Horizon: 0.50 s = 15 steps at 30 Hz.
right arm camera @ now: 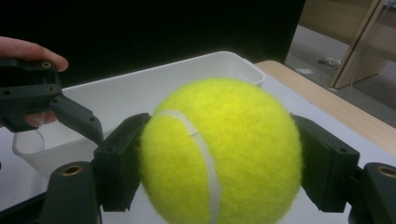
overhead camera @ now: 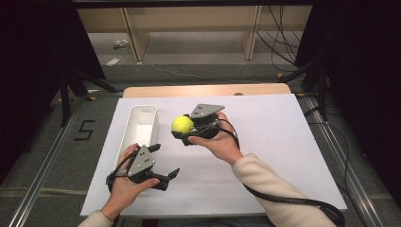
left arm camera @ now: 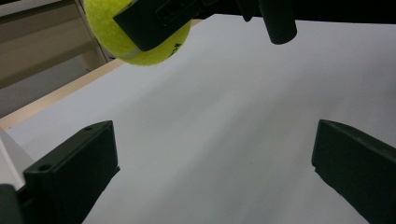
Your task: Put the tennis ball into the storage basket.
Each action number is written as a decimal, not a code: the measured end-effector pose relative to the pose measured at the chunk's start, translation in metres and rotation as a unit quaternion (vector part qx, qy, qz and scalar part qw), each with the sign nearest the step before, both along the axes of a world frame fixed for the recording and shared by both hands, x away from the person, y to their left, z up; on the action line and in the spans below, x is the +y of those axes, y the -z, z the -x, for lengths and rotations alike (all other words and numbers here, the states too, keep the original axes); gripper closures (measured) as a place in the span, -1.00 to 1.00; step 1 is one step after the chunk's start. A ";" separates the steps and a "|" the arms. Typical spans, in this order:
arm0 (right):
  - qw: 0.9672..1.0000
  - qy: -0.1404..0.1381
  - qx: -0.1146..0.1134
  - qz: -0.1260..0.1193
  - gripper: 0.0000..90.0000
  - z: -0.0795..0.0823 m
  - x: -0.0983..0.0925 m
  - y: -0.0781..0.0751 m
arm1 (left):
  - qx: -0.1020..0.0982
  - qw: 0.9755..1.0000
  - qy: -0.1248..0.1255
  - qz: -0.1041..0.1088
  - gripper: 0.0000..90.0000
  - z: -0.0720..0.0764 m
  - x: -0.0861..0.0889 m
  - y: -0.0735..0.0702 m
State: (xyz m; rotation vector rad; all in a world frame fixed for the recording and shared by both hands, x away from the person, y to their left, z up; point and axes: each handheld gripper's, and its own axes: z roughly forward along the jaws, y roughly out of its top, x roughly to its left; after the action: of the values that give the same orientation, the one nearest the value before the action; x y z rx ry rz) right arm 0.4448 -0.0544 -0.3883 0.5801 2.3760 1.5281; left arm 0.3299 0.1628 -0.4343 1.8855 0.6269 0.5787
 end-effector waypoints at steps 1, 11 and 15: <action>1.000 0.001 0.002 -0.001 -0.42 0.000 0.000 0.000 | 0.000 1.000 0.000 0.000 -1.00 0.000 0.000 0.000; 1.000 0.002 0.001 -0.002 -0.42 -0.002 0.002 -0.001 | 0.000 1.000 0.000 0.000 -1.00 0.000 0.000 0.000; 1.000 0.002 0.002 -0.002 -0.42 -0.003 0.003 -0.001 | -0.065 0.996 0.020 -0.061 -1.00 -0.009 0.007 -0.006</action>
State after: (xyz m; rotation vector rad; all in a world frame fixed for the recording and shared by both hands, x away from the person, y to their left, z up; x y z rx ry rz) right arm 0.4477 -0.0517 -0.3875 0.5893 2.3746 1.5305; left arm 0.3394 0.1698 -0.4280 1.9523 0.4760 0.7212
